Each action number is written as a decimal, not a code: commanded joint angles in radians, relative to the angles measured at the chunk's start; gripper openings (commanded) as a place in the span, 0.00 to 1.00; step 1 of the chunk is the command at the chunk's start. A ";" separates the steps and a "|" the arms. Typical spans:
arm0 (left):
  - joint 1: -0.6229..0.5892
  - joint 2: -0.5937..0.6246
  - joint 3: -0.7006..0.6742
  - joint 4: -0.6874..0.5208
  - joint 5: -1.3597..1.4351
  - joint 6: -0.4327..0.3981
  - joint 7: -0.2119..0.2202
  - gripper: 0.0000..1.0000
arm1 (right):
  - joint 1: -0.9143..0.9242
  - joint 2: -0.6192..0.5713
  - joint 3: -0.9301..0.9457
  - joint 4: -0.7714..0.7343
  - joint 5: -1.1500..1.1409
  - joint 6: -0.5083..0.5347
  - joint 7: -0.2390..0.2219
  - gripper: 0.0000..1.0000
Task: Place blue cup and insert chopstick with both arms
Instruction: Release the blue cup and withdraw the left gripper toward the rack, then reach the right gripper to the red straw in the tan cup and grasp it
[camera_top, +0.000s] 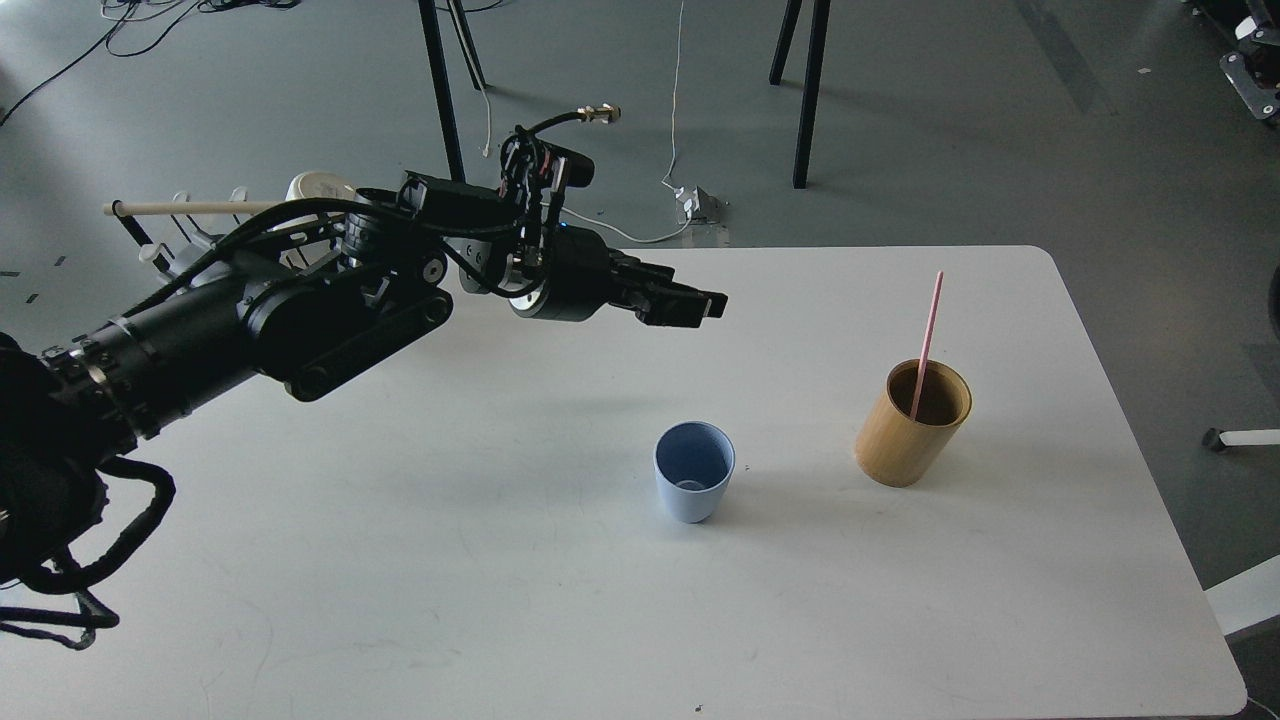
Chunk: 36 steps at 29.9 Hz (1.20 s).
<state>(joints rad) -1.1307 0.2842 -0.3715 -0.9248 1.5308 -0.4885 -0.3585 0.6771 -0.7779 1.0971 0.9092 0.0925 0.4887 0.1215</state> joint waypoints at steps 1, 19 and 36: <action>0.031 0.018 -0.156 0.059 -0.289 0.000 0.001 0.99 | 0.004 -0.032 -0.026 0.005 -0.115 0.000 0.000 1.00; 0.080 0.024 -0.247 0.417 -1.575 0.000 0.015 1.00 | 0.087 -0.032 -0.209 0.326 -1.219 -0.013 -0.005 1.00; 0.118 0.084 -0.241 0.431 -1.692 0.000 0.029 1.00 | 0.199 -0.024 -0.622 0.353 -1.640 -0.071 -0.016 0.80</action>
<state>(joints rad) -1.0113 0.3663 -0.6129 -0.4939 -0.1622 -0.4887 -0.3313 0.8783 -0.8016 0.4884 1.2625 -1.5047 0.4201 0.1105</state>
